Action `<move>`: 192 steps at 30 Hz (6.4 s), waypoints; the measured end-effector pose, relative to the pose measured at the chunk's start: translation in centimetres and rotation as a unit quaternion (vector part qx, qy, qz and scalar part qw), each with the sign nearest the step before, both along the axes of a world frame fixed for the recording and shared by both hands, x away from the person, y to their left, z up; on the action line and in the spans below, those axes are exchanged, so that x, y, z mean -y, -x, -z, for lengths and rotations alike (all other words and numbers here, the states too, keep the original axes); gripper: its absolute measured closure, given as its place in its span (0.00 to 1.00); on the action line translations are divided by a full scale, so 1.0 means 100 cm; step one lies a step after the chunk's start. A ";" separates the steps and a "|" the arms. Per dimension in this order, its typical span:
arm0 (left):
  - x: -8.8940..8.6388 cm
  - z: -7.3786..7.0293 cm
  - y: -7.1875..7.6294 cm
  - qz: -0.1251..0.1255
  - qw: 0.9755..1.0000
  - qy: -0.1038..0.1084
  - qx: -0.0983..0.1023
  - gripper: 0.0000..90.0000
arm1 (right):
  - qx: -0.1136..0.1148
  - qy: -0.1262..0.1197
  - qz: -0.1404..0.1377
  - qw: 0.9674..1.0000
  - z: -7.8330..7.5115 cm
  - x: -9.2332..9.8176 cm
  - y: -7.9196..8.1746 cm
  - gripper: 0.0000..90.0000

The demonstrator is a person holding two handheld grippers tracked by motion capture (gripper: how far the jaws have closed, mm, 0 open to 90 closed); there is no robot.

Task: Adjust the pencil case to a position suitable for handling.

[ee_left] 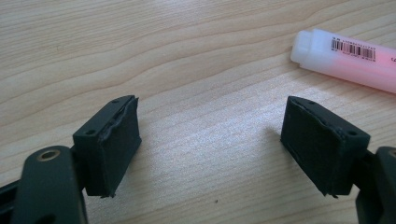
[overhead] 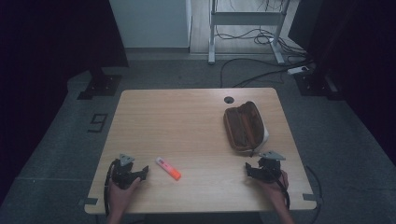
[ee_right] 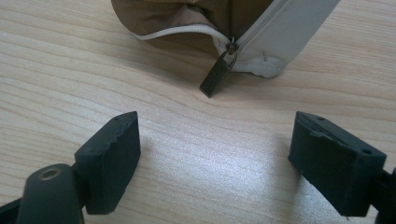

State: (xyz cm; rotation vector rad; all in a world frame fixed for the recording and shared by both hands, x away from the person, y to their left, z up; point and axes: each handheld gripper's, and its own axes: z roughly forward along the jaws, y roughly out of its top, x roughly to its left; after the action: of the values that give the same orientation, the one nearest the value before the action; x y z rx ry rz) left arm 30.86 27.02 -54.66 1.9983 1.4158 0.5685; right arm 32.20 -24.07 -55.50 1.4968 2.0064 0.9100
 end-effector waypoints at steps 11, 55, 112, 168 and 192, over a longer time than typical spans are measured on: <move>0.000 0.000 0.000 0.000 1.000 0.000 0.000 0.22 | 0.017 -0.032 0.009 0.999 -0.006 0.022 0.008 0.24; 0.000 0.000 0.000 0.000 1.000 0.000 0.000 0.22 | 0.094 -0.078 0.020 0.992 -0.054 0.037 -0.015 0.29; 0.000 0.000 0.000 0.000 1.000 0.000 0.000 0.22 | 0.062 -0.117 0.082 0.988 -0.015 0.037 -0.088 0.89; 0.000 0.000 0.000 0.000 1.000 0.000 0.000 0.22 | 0.128 -0.189 0.039 0.973 -0.043 0.041 -0.069 0.92; 0.000 0.000 0.000 0.000 1.000 0.000 0.000 0.22 | 0.140 -0.184 -0.023 0.973 -0.057 0.025 -0.064 0.92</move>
State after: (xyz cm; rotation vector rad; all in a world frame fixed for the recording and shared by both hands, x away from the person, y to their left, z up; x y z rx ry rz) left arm 30.87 27.02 -54.65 1.9983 1.4157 0.5685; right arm 38.57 -26.53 -49.75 1.4091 1.7393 1.4881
